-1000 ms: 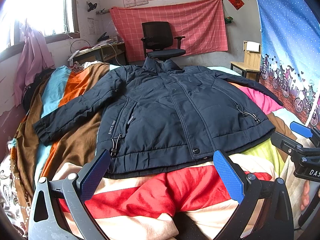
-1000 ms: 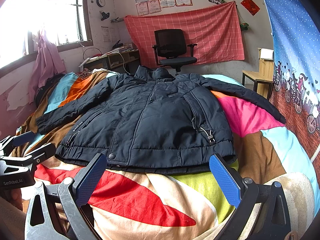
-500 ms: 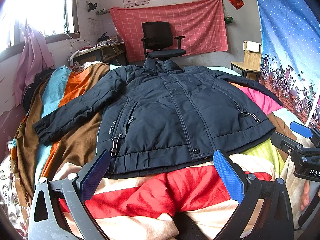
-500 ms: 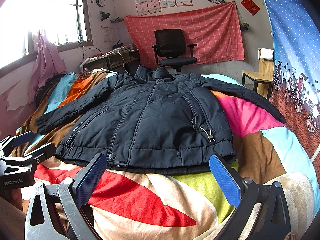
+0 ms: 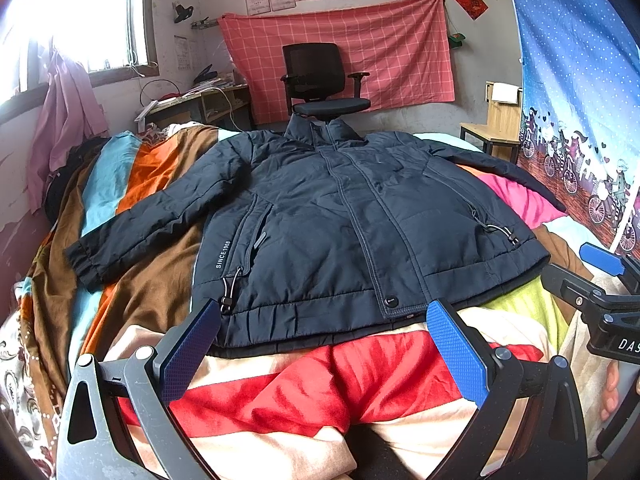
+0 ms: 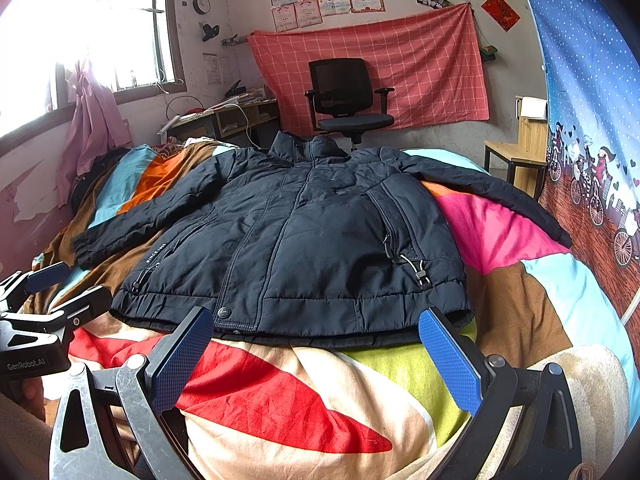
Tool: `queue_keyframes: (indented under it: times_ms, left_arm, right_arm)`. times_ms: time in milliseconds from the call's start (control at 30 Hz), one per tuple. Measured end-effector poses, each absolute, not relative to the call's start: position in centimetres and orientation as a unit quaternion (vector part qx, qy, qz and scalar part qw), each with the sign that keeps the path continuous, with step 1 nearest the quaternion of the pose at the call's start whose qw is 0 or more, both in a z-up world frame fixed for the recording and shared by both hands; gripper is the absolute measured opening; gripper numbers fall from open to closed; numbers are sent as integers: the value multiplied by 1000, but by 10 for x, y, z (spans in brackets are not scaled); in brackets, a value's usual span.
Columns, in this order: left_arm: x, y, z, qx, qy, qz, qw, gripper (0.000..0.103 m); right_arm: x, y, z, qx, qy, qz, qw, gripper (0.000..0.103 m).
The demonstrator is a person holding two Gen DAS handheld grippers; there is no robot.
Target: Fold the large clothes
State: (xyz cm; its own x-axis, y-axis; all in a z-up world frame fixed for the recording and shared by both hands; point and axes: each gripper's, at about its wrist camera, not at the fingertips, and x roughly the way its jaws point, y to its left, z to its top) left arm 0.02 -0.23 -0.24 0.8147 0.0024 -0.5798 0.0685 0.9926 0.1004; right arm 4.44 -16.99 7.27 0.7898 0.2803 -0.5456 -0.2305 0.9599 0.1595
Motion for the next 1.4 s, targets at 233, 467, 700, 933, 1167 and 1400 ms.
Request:
queue_keyframes:
  times_ms: [233,467,700,933,1167,1400]
  left_arm:
    - [-1,-4,-2,59,303,-16,951,101]
    - [-1,-3,-2,59,302,-16,951,101]
    - [-1,-4,-2,59,303,-15,951,101]
    - [0,-4,-1,58,304,-16,951,101]
    - [4,1,-6,50,313,-12,948,101]
    - [18,-1,-3,63,322,6,945,101]
  right_arm:
    - [44,-170,73,42,295,135,945,103]
    - [44,-170,73,42,295,135,945,103]
    - [43,-170,74,42,295,135,945,103]
    - [44,-171,74,43,296,135,945,103]
    - [50,-167,72,35,312,138,939,103]
    - [61,-159,67,16,351,136,926,103]
